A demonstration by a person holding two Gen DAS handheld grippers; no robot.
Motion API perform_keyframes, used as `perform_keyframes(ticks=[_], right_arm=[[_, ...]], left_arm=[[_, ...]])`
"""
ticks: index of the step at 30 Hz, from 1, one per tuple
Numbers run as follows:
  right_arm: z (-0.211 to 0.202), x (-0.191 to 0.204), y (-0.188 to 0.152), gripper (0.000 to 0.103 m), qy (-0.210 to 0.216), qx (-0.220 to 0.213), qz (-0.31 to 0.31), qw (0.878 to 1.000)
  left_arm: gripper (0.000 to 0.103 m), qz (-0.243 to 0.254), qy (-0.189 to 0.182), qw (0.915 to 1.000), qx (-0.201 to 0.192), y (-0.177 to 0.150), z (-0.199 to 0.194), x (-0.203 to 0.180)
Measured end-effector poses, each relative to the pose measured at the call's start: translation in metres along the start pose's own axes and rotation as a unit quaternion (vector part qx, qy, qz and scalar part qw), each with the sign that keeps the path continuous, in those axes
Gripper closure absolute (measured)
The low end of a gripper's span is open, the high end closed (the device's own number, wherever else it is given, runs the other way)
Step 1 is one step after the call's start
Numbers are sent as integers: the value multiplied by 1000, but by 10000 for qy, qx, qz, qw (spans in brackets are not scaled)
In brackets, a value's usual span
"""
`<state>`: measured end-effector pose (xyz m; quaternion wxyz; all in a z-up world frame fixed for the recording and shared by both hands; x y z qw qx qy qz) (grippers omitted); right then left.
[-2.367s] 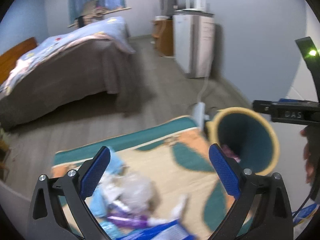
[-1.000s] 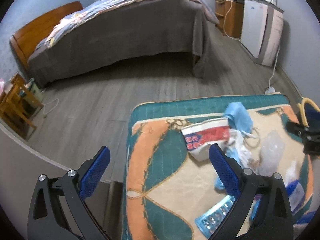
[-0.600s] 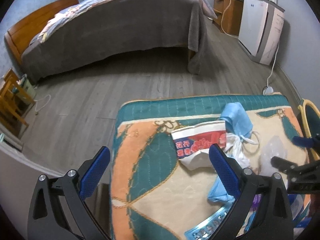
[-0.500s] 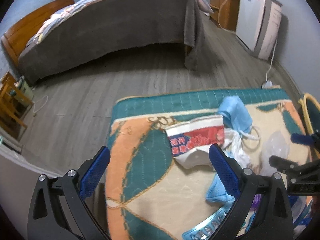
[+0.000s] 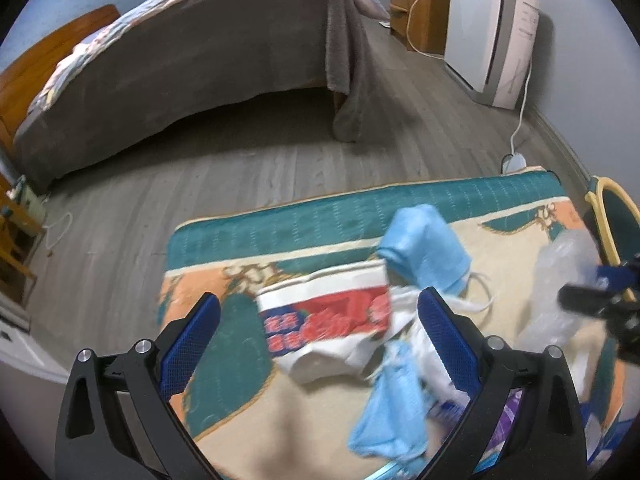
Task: Collect trash
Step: 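Grasp the clear plastic bag with the right tool while the left tool grasps the blue mask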
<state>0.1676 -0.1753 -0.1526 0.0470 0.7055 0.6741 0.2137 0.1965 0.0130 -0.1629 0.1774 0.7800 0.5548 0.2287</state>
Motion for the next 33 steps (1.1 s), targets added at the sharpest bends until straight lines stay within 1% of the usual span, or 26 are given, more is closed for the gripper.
perform_keyframes(ticks=[3, 7, 11, 14, 16, 18, 21, 23, 24, 25, 27, 29, 31, 33], right_arm=[[-13, -14, 12, 65, -33, -262, 166, 9995], [-18, -32, 23, 65, -190, -427, 291, 9985], [-13, -45, 26, 65, -205, -365, 392, 9984], [-10, -52, 27, 65, -251, -345, 354, 9985], [-10, -56, 29, 65, -250, -329, 358, 9985], [-7, -58, 30, 65, -224, -301, 384, 9986], [-4, -57, 31, 65, -234, -272, 346, 9988], [-2, -56, 32, 65, -224, -262, 343, 9988], [-3, -55, 32, 65, -217, -263, 340, 9988], [-3, -55, 32, 65, -215, -263, 333, 9989], [-3, -54, 32, 65, -224, -258, 300, 9990], [-3, -54, 32, 65, -248, -250, 275, 9990], [-4, -55, 31, 65, -251, -261, 274, 9990], [-6, -55, 31, 65, -260, -295, 280, 9988]], left_arm=[[5, 1, -132, 9999, -39, 9, 8, -14], [5, 143, -265, 9995, -77, 20, 21, -33], [5, 254, -394, 9989, -60, 31, 39, -49], [5, 394, -474, 9981, 4, 34, 49, -59], [5, 579, -482, 9971, 147, 34, 59, -66], [6, 714, -585, 9954, 260, 31, 66, -72], [9, 1012, -529, 9927, 381, 24, 75, -77], [15, 1103, -529, 9917, 385, 22, 76, -79], [24, 1115, -573, 9913, 390, 21, 76, -80], [28, 1106, -602, 9912, 398, 21, 76, -80], [30, 1089, -632, 9914, 358, 21, 73, -79], [36, 1100, -679, 9911, 301, 22, 70, -80], [51, 1094, -707, 9912, 229, 22, 66, -81], [58, 1036, -785, 9914, 128, 25, 59, -81]])
Point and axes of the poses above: each gripper's, at about its wrist camera, not at the fingertips, and z roughly the way its jaws point, x to its left, y to its top, the point moved 5 cm from there along z, roughly the way its jaws point, and after that the axes turned 8 degrees about z, right-handed, at the moved point
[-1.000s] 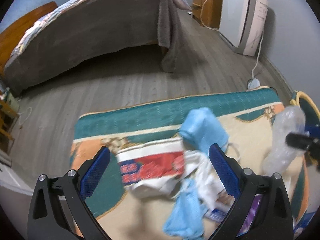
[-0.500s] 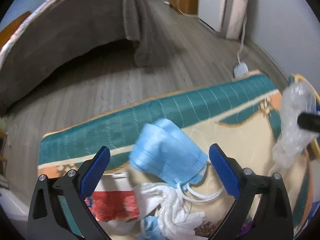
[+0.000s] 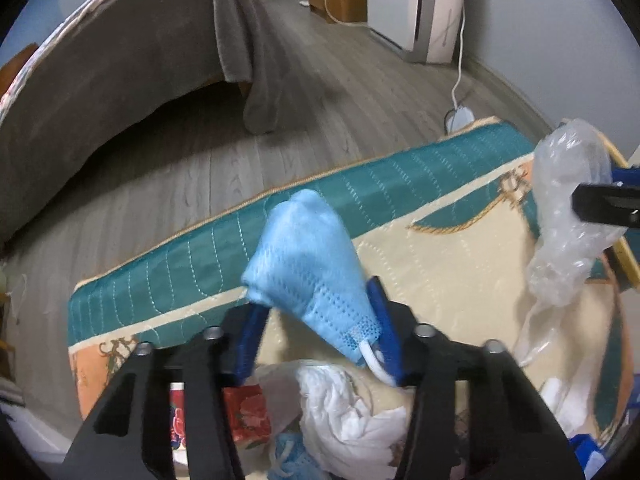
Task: Collect trash
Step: 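Grasp the clear plastic bag with the right tool while the left tool grasps the blue mask, then carry both items over the teal bin and open both tools to drop them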
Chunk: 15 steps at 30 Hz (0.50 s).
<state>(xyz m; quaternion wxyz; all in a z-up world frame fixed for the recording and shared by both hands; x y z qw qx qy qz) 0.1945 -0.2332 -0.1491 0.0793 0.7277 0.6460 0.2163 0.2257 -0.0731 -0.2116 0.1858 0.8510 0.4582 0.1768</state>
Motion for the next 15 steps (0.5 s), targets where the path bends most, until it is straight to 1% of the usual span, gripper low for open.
perform_keyframes(ticks=[1, 4, 9, 11, 13, 15], right_arm=[[-1, 0, 0, 65, 2, -13, 2, 10000], [-7, 1, -1, 65, -7, -56, -12, 10000], [-26, -1, -6, 65, -36, -195, 0, 9998], [-36, -2, -6, 65, -53, -276, -34, 9996], [-48, -4, -5, 65, -181, -413, -95, 9989], [-61, -9, -3, 65, -236, -511, -14, 9984]], left_arm=[[62, -15, -38, 10000, -55, 1, -3, -1], [66, 23, -45, 9998, -213, 5, -15, -5], [66, -73, -65, 9988, -471, 10, -43, -11], [66, -28, -54, 9984, -570, 10, -57, -15], [66, 46, -52, 9976, -688, 14, -74, -22], [66, 131, -22, 9966, -813, 17, -93, -30]])
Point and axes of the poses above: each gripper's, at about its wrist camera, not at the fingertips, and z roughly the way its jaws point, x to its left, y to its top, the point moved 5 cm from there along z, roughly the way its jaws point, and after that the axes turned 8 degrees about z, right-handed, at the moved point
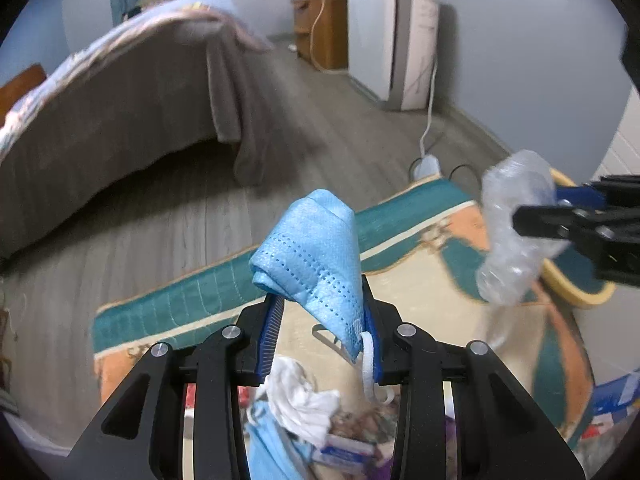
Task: Collect trash
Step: 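Carry both items over the teal bin and open both tools to drop them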
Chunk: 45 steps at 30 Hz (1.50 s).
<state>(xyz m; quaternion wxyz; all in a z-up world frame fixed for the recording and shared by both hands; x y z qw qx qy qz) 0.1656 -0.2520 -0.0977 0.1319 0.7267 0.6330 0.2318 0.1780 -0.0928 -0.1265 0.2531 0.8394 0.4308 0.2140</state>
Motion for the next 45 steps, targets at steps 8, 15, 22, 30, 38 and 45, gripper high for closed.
perform_keyframes(ticks=[8, 15, 22, 30, 38, 45], right_arm=[[-55, -14, 10, 65, -198, -415, 147, 9988], [-85, -40, 10, 65, -335, -577, 181, 9976], [-92, -74, 4, 65, -381, -512, 423, 9971], [-95, -114, 0, 65, -501, -486, 657, 9954], [-83, -151, -8, 65, -631, -455, 924, 9927], [-74, -168, -6, 65, -641, -376, 1107, 9911]], left_arm=[[66, 125, -26, 9991, -407, 16, -62, -38], [66, -246, -202, 9981, -529, 22, -85, -61], [66, -99, -180, 9985, -507, 29, -87, -92], [66, 35, -305, 9990, -334, 40, -77, -131], [65, 73, -458, 9987, -213, 55, -62, -156], [65, 392, -490, 9979, -141, 64, -46, -180]])
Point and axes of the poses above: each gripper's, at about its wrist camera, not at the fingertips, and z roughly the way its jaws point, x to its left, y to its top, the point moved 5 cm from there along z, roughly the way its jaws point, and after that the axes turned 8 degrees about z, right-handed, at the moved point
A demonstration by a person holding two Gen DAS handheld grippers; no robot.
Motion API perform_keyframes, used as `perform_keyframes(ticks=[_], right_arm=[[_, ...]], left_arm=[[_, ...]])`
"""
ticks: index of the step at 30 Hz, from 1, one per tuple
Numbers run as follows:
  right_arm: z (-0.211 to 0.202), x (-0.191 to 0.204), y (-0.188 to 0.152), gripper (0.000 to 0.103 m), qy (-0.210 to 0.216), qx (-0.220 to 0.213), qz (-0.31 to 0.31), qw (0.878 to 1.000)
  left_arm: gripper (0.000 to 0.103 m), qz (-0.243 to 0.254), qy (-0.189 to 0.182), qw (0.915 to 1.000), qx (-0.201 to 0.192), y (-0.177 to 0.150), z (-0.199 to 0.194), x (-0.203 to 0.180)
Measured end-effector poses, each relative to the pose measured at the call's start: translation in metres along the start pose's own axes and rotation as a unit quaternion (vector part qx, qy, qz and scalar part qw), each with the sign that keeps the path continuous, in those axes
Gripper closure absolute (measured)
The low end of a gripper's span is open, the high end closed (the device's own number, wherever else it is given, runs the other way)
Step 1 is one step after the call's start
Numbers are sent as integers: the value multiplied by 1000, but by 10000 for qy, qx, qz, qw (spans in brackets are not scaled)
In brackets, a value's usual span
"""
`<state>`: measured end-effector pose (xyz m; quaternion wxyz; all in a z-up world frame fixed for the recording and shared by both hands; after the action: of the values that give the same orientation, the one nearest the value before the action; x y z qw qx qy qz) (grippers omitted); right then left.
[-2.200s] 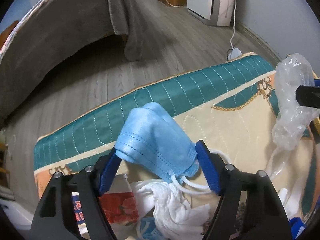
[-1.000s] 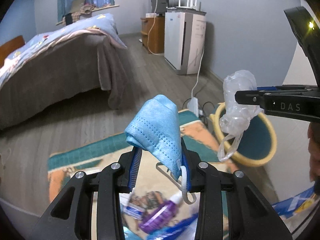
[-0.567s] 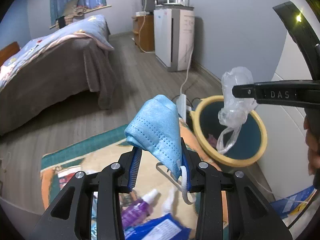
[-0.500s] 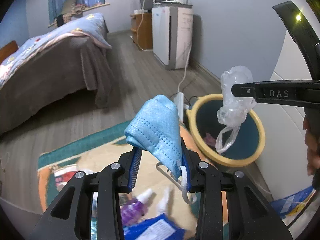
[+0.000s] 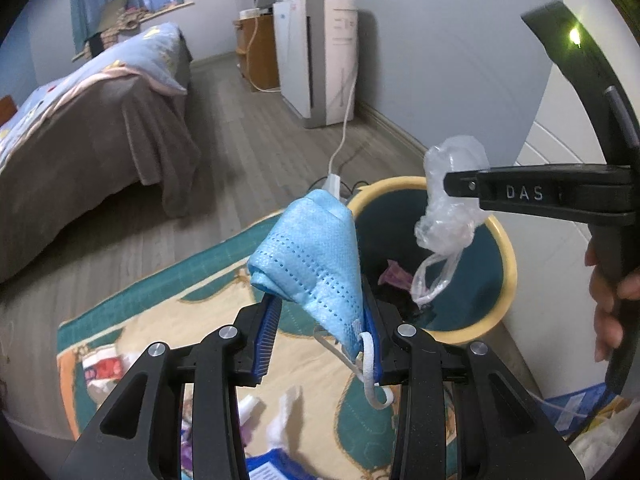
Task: Collect trash
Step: 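Carry both items over the teal bin and open both tools to drop them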
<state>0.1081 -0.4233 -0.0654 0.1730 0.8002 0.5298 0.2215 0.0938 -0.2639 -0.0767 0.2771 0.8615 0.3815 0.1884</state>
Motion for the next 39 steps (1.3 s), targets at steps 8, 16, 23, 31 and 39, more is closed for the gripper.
perform_keyframes(ticks=[8, 16, 23, 31, 39], right_arm=[[7, -35, 2, 65, -269, 35, 150, 9995], [19, -76, 5, 65, -506, 95, 594, 9969], [22, -98, 3, 65, -690, 124, 785, 9944], [29, -112, 0, 65, -649, 232, 1020, 9924], [21, -107, 5, 46, -436, -18, 1055, 9935]], left_arm=[[64, 126, -195, 9997, 0, 15, 18, -22], [64, 420, -360, 9985, 23, 31, 35, -53], [64, 418, -485, 9979, 113, 42, 51, -68], [48, 748, -541, 9957, 55, 48, 58, -90], [25, 642, -355, 9973, -71, 48, 57, -82]])
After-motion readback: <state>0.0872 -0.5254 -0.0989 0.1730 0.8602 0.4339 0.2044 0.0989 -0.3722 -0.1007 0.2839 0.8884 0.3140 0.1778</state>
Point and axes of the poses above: each gripper's, at about its wrist camera, not at the fingertips, and z roughly the way its jaws point, x to its left, y to its top, the point moved 5 cm from there along z, roughly the way its jaws point, and after that the axes turned 8 degrees about z, right-handed, at the moved point
